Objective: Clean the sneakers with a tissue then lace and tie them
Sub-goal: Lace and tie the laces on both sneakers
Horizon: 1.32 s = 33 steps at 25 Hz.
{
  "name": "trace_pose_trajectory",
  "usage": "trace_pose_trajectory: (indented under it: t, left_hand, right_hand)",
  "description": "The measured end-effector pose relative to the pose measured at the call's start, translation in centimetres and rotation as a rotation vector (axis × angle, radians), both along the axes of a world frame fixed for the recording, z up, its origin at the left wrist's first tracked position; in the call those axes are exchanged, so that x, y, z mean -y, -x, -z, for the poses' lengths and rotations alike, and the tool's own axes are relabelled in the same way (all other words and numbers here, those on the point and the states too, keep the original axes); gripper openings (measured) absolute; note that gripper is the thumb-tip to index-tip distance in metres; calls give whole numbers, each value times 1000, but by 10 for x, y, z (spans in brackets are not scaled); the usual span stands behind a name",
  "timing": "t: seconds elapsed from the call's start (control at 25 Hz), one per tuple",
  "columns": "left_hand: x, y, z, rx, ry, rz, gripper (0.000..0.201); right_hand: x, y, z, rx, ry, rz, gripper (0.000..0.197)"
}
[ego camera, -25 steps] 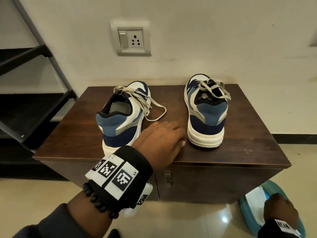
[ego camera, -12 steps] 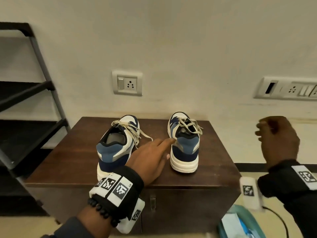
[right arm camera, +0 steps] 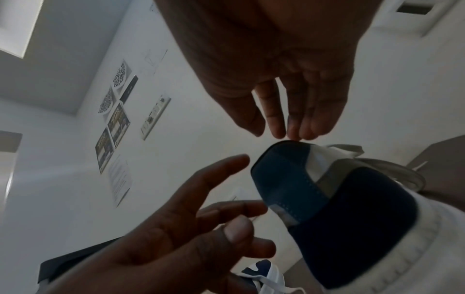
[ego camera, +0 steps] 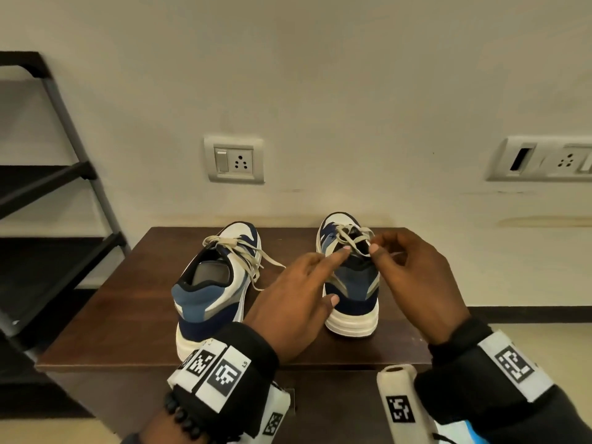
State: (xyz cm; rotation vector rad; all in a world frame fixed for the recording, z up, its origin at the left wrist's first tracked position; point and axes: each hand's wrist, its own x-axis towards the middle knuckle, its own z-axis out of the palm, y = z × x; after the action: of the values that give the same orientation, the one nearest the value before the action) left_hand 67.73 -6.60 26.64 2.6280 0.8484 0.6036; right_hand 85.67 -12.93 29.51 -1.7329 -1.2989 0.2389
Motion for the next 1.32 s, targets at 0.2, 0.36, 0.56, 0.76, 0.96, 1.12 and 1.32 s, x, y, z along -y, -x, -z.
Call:
trace_pose_trajectory:
  t: [0.2, 0.36, 0.56, 0.76, 0.96, 1.12, 1.32]
  left_hand:
    - [-3, -4, -1, -67, 72, 34, 66]
    - [-7, -10, 2, 19, 137, 81, 64]
    - [-1, 0, -10, 126, -22, 99, 22]
    - [3, 13, -23, 209, 157, 162, 26]
    - [-17, 8, -25, 328, 271, 73, 12]
    - [-33, -2, -19, 195, 110, 79, 43]
    - [-38, -10, -20, 112, 89, 224, 30]
  right_hand:
    - [-6, -10, 1, 116, 118, -49, 14]
    - [-9, -11, 0, 201, 245, -119, 36]
    - [1, -25, -10, -47, 191, -202, 31]
    - [3, -37, -8, 89, 232, -145, 29]
    - [1, -33, -5, 116, 275, -270, 21]
    - [0, -37, -12, -24, 13, -167, 10]
    - [-1, -44, -8, 27, 127, -107, 21]
